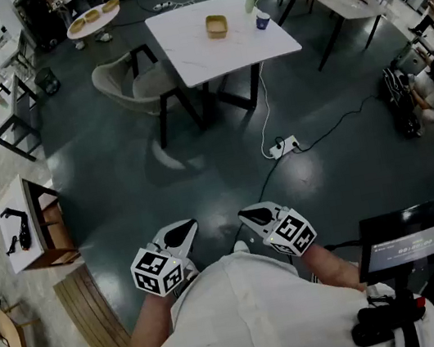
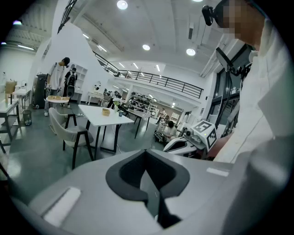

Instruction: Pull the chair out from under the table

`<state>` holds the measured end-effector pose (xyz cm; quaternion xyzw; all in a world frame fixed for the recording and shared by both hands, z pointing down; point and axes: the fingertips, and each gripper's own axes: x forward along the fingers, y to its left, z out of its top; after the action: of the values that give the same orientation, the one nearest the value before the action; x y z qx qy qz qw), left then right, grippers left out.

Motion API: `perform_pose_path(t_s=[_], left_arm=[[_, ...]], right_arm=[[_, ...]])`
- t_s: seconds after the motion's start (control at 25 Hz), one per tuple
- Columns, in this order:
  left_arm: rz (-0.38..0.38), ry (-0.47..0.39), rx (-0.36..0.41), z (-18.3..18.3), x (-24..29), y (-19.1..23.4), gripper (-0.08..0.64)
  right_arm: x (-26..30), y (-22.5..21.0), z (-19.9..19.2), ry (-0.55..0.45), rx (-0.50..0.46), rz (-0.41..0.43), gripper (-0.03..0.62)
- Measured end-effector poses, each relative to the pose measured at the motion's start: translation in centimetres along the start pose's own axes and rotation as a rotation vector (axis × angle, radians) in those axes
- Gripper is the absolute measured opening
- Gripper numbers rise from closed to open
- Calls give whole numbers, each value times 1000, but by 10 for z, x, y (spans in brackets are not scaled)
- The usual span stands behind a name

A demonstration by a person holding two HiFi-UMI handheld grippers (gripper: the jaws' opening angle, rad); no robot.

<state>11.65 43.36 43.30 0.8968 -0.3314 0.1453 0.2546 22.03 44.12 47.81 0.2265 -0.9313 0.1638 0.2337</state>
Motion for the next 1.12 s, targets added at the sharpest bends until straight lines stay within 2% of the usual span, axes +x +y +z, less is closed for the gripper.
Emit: perform_pose_path(t_s=[0.2, 0.36, 0.52, 0.72, 0.92, 1.08, 1.12], left_arm=[[0, -13, 46, 23, 54, -7, 6], [43, -2, 20, 22, 60, -1, 6], [67, 5, -8, 23, 60, 23, 6], [46, -33, -48, 35, 63, 81, 7], [34, -87, -36, 78, 50, 160, 8], [15, -76, -15, 94, 39, 217, 8], [7, -69, -24, 96, 36, 230, 9]], right_arm=[[-23, -64, -3, -35, -28, -47, 8], [-16, -83, -8, -38, -21, -23, 8], [5, -96, -1, -33, -13, -5, 8], [45, -117, 27, -34, -1, -39, 9], [99, -137, 80, -31, -13, -93, 11], [147, -151, 121, -19, -37, -117, 16], [158, -151, 130, -22, -37, -123, 36]])
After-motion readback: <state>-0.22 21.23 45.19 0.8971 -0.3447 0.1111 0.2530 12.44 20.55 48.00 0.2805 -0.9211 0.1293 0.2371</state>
